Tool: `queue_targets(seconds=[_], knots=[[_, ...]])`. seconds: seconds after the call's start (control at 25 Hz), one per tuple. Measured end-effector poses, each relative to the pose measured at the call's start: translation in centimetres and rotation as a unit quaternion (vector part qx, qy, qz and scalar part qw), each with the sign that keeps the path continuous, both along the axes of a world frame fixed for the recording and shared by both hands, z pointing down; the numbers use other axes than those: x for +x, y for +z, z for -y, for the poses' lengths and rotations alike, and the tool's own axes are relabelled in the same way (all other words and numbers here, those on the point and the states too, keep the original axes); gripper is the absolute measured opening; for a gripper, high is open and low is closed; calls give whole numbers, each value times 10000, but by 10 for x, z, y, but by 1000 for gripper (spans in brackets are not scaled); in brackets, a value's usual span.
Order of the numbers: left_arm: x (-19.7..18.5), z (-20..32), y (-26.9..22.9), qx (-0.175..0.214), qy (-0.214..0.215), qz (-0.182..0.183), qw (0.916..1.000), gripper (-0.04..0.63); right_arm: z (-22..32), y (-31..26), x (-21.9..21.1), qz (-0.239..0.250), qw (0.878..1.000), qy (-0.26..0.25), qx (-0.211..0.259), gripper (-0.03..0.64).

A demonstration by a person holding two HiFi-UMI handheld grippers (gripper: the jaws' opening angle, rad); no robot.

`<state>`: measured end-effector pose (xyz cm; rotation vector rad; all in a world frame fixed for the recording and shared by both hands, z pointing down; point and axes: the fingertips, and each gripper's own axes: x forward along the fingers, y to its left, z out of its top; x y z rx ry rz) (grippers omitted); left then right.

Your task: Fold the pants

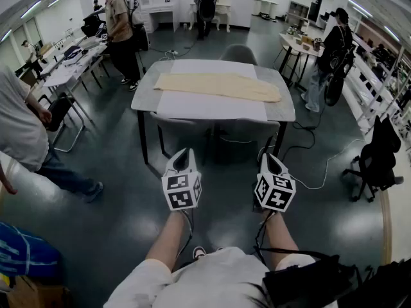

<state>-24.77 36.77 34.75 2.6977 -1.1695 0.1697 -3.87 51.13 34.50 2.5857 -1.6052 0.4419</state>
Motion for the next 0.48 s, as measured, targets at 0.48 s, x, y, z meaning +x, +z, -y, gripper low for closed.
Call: queue_targets(seconds=[0.48], knots=[[-8, 6, 6, -29, 75, 22, 10000, 9, 2, 7, -8, 133, 9999, 94, -19, -8]])
